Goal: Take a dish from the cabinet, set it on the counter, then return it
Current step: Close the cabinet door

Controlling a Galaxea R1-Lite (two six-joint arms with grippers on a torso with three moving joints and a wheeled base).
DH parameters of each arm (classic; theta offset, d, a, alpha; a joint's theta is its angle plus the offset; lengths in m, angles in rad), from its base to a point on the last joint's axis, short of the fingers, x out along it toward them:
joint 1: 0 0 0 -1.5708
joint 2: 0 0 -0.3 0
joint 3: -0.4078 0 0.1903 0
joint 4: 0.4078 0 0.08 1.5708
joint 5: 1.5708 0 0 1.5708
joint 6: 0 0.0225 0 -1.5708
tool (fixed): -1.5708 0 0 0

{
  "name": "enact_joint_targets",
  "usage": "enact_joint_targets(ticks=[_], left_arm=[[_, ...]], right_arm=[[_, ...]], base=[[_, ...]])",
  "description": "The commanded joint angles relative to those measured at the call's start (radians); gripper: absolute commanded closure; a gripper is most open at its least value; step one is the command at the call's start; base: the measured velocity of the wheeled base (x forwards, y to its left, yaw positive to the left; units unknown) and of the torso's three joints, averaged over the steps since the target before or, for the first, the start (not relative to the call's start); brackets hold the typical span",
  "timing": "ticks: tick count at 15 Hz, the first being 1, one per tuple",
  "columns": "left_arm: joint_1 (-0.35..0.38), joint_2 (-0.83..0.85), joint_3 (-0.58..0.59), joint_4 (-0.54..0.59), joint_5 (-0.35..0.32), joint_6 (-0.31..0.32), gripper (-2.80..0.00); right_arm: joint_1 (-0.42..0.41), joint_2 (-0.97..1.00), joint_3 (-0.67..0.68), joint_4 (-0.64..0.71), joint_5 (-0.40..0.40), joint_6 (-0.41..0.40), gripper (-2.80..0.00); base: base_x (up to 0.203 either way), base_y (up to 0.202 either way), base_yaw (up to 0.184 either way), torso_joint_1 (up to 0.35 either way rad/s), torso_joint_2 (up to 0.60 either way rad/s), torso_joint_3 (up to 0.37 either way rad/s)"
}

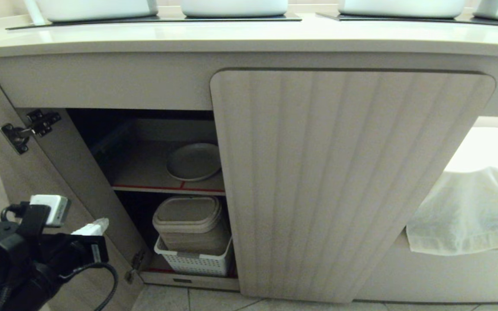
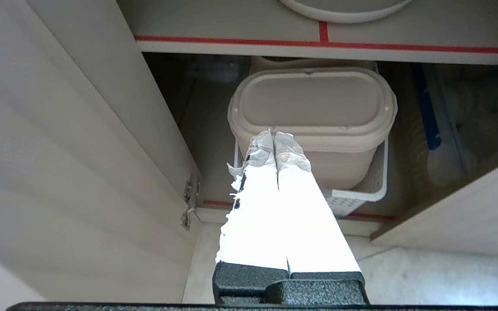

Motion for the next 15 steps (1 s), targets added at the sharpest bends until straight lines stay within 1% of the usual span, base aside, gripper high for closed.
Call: enact_joint_targets(ticks=[1, 2, 5, 8, 11, 13, 14, 15], left_arm=[[0.023, -0.046, 0.001, 0.051, -0.010, 0.000, 0.00], [0.033, -0.068, 0.001, 0.096, -0.011, 0.001, 0.00], [0.076, -0.124, 0.001, 0.131, -0.026, 0.000, 0.00], [0.090, -0.211, 0.001, 0.242, -0.027, 0.001, 0.00], [0.089, -0.380, 0.001, 0.415, -0.029, 0.002, 0.00], [0.090, -0.522, 0.001, 0.568, -0.030, 0.003, 0.00], [0.093, -0.579, 0.001, 0.647, -0.029, 0.003, 0.00], [0.112, -0.619, 0.001, 0.701, -0.031, 0.005, 0.00]], right_arm=[[0.000, 0.000, 0.000, -0.001, 0.000, 0.000, 0.00], [0.000, 0.000, 0.000, -0.001, 0.000, 0.000, 0.00], [0.000, 0.000, 0.000, -0.001, 0.000, 0.000, 0.00], [0.000, 0.000, 0.000, -0.001, 0.000, 0.000, 0.00], [0.000, 0.000, 0.000, -0.001, 0.000, 0.000, 0.00], [0.000, 0.000, 0.000, -0.001, 0.000, 0.000, 0.00], [0.000, 0.000, 0.000, -0.001, 0.000, 0.000, 0.00], [0.000, 0.000, 0.000, -0.001, 0.000, 0.000, 0.00]], base=[[0.000, 0.000, 0.000, 0.000, 0.00, 0.000], [0.000, 0.000, 0.000, 0.000, 0.00, 0.000], [0.000, 0.000, 0.000, 0.000, 0.00, 0.000], [0.000, 0.000, 0.000, 0.000, 0.00, 0.000], [0.000, 0.000, 0.000, 0.000, 0.00, 0.000], [0.000, 0.000, 0.000, 0.000, 0.00, 0.000], [0.000, 0.000, 0.000, 0.000, 0.00, 0.000], [0.000, 0.000, 0.000, 0.000, 0.00, 0.000]])
